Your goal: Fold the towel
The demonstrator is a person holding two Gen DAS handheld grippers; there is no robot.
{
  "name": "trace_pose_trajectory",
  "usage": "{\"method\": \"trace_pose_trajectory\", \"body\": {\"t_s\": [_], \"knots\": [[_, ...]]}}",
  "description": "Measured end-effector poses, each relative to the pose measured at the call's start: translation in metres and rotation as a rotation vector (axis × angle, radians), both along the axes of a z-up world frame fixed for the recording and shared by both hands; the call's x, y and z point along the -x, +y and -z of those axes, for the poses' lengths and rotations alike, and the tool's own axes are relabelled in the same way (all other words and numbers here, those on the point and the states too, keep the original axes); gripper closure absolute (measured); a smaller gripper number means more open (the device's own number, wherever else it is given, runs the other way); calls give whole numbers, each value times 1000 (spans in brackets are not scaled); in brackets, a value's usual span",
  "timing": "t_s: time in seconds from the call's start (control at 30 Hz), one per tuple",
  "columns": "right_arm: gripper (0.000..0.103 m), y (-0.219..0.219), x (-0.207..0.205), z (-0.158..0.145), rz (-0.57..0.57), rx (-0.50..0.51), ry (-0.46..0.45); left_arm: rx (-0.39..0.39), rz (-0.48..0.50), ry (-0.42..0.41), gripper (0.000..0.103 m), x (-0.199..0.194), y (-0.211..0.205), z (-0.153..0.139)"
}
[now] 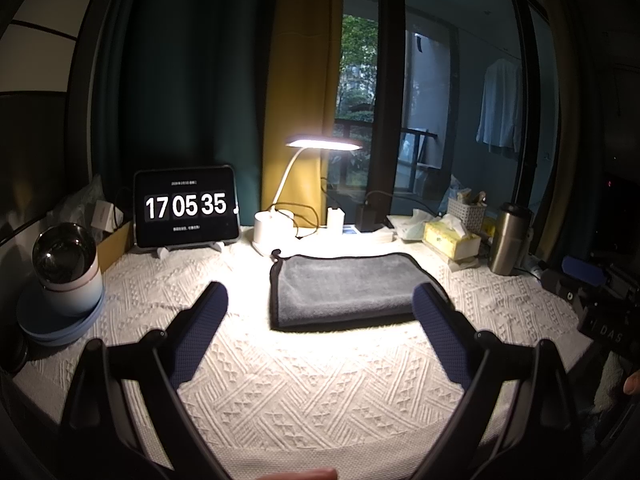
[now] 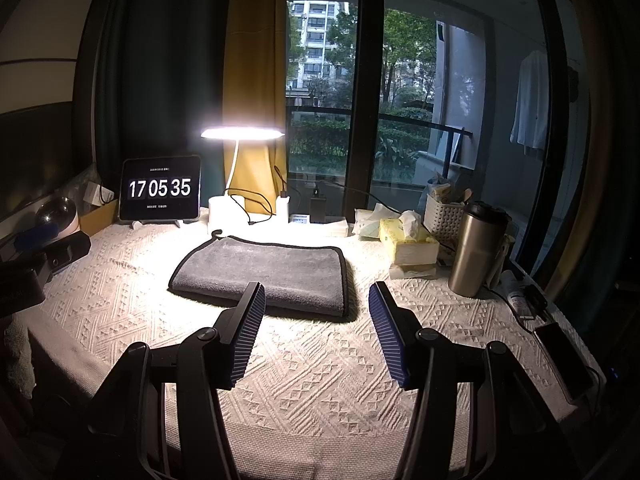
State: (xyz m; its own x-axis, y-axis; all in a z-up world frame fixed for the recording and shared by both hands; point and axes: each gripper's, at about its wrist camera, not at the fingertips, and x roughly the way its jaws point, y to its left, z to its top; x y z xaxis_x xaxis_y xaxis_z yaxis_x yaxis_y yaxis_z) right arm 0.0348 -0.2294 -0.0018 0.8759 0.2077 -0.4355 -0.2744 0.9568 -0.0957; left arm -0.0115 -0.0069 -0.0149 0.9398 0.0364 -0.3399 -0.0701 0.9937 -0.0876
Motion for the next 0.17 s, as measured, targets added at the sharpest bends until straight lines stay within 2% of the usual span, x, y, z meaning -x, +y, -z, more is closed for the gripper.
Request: {"method": "trace_pose_trajectory", "body": {"t_s": [0.17], "knots": [[46, 3, -2, 7, -2, -5, 13, 17, 11, 17, 8, -3, -2, 5]]}}
